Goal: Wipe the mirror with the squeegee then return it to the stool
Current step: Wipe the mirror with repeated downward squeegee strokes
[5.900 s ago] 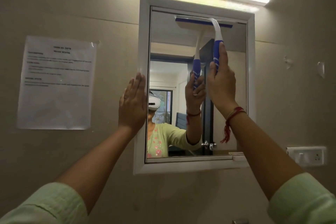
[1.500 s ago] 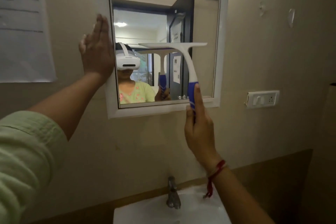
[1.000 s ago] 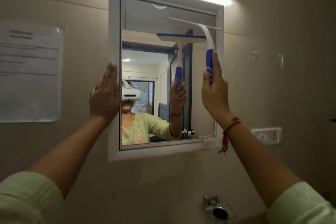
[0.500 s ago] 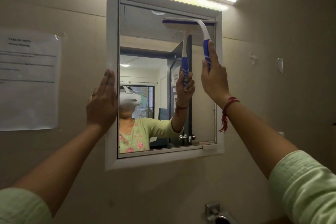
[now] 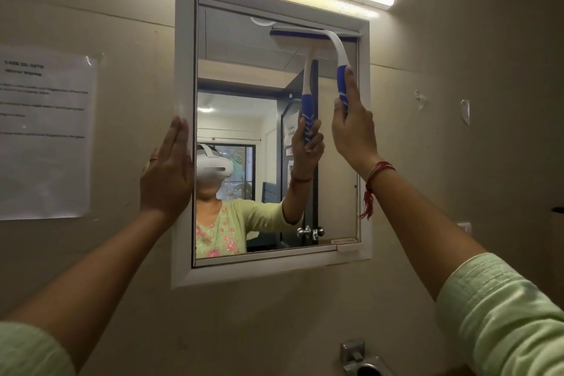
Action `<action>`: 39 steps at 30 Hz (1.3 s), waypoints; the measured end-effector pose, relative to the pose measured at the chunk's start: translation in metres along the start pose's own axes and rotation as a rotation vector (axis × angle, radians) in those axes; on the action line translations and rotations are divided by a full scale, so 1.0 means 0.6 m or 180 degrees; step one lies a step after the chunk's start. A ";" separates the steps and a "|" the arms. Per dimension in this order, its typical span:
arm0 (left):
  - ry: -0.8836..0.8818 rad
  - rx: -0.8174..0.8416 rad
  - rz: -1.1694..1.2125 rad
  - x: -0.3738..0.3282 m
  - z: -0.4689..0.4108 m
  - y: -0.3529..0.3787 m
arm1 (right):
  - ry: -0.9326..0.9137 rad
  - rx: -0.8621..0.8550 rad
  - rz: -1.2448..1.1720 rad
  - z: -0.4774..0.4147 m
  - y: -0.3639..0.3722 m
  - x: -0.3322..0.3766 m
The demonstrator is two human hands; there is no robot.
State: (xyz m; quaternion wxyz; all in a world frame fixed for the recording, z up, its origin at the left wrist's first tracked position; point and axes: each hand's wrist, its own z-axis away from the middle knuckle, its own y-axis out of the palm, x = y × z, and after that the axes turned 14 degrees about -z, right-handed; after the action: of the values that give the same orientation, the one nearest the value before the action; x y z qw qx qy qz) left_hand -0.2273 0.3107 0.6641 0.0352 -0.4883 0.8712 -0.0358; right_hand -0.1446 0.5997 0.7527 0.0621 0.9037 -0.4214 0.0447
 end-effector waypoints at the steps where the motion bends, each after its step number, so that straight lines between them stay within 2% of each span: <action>1: -0.0012 0.0000 0.0003 0.000 0.000 0.000 | 0.0017 -0.0025 -0.0105 -0.002 0.002 0.001; 15: -0.0032 -0.0010 0.0087 0.001 0.001 0.000 | 0.0005 -0.0169 -0.0259 -0.017 0.016 0.004; 23: 0.0007 -0.0130 0.0170 0.002 0.002 0.004 | -0.0040 -0.0164 -0.0043 0.006 0.008 -0.018; 39: 0.0015 -0.0148 0.0182 0.005 0.001 0.007 | -0.0011 -0.0372 -0.0075 0.013 0.029 -0.025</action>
State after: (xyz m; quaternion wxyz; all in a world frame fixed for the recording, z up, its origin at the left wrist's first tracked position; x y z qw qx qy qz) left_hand -0.2324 0.3107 0.6630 0.0228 -0.4638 0.8855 -0.0158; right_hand -0.1674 0.5988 0.7441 0.1145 0.9035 -0.4127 0.0177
